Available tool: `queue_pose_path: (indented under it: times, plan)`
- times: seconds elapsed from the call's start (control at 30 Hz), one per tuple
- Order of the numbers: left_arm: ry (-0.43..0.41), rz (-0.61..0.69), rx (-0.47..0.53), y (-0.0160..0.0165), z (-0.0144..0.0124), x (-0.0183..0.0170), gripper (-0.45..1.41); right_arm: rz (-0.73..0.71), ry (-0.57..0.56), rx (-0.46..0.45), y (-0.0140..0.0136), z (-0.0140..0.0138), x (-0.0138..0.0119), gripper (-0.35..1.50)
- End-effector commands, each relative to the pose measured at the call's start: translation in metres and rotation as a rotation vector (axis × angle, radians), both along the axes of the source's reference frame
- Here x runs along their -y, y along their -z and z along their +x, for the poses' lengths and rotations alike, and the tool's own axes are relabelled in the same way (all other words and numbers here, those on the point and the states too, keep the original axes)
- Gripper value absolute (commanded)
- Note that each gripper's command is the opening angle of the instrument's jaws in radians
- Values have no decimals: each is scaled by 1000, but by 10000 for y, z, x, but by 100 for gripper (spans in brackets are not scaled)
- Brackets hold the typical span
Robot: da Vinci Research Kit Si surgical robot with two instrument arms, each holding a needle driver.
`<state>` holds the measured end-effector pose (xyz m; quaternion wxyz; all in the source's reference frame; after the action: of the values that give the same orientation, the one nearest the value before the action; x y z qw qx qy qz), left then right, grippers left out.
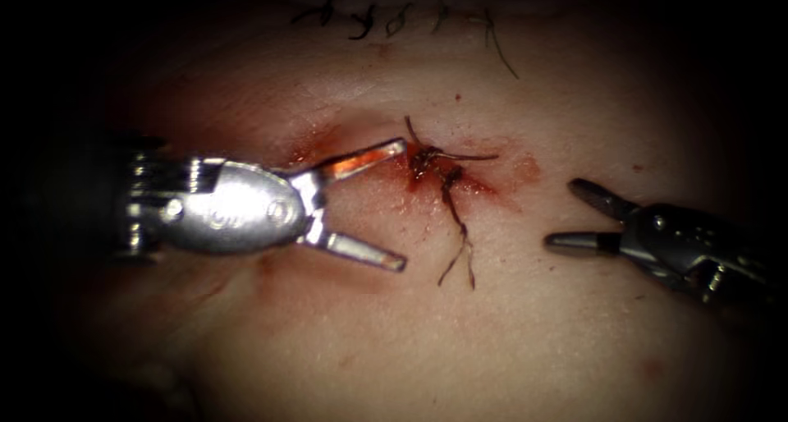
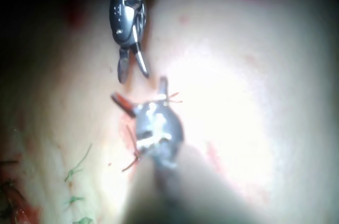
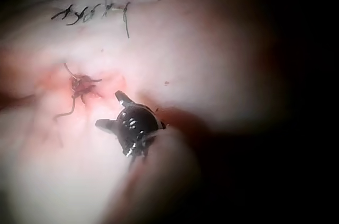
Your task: Wound Closure
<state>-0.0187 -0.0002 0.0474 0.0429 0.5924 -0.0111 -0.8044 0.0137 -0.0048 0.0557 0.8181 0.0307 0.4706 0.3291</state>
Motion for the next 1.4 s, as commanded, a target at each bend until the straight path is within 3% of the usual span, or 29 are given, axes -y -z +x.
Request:
queue_pose_path:
  times: [0.03, 0.23, 0.47, 0.77, 1.0, 1.17, 1.4]
  plan:
    - [-12, -16, -14, -18, -12, 10, 78, -2, 1, -3, -1, 4, 3, 148]
    - [-25, -71, -30, -68, -41, 30, 69, -9, 1, -2, 6, 0, 2, 148]
    - [-28, -98, -30, -74, -46, 24, 68, -13, 0, -4, 5, 0, 5, 148]
    - [-121, -72, -83, -66, -30, 32, 74, -19, 0, -3, 2, 1, 12, 148]
    - [-87, -77, -135, -65, -11, 8, 76, -21, 1, 1, 0, 3, 16, 148]
    - [-56, -91, -181, -89, -8, -15, 74, -23, -1, 2, -1, 7, 18, 148]
    - [-47, -112, -201, -118, -9, -16, 73, -26, -2, 3, -4, 7, 20, 148]
